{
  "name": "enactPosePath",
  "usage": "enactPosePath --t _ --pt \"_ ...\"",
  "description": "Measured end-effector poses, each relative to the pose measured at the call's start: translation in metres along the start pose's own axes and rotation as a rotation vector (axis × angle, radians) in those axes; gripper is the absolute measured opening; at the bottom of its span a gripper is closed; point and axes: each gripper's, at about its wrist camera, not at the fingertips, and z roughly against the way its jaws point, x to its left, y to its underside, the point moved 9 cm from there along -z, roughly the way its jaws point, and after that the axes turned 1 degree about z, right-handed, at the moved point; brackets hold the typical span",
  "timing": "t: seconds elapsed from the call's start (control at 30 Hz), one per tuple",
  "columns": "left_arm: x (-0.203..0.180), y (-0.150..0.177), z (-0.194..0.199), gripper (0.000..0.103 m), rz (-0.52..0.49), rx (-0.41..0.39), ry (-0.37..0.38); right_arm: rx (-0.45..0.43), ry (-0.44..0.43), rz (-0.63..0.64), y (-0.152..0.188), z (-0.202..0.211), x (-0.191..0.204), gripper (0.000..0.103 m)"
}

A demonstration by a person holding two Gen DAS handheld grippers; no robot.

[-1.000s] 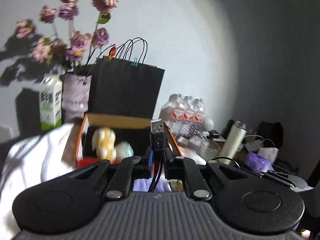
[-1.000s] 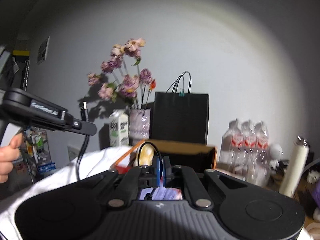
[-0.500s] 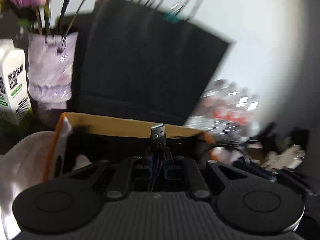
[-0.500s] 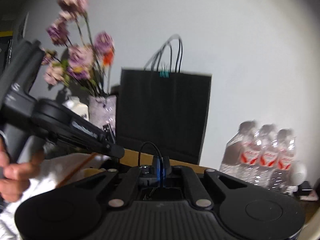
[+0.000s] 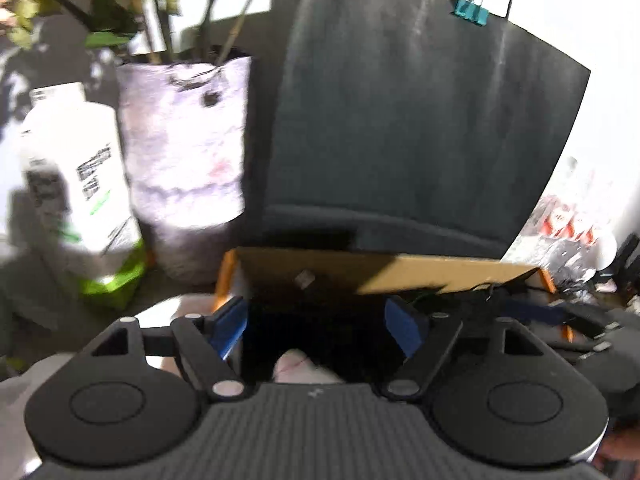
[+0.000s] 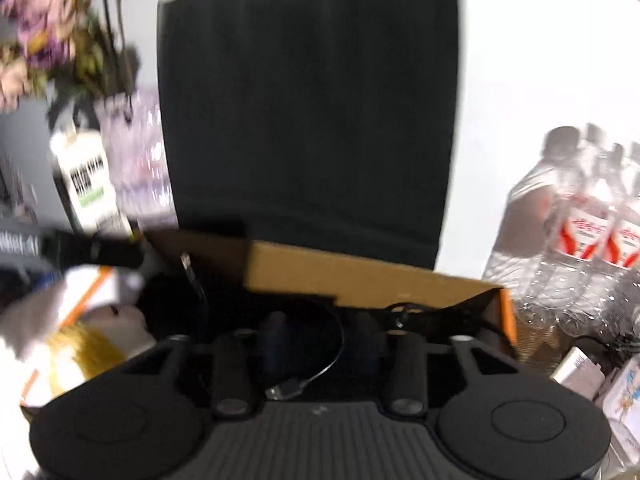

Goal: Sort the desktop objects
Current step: 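Carry the USB cable over the red box and release it inside, then withdraw both tools from the box back over the towel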

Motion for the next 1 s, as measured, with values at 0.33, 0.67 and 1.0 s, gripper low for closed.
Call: enactPosePath --t 0.33,0.67,1.0 --pt "-0.013 0.051 0.092 0.084 0.021 0.054 -0.008 -0.054 0.087 0.0 0.006 0.119 0.015 0.075" --pt "-0.017 0.156 0.217 0.101 -0.024 -0.039 0.012 -0.073 -0.039 -0.03 0.088 0.252 0.053 0.087" --pt "-0.007 0.28 0.277 0.103 0.0 -0.116 -0.013 -0.105 -0.033 -0.063 0.219 0.34 0.084 0.095"
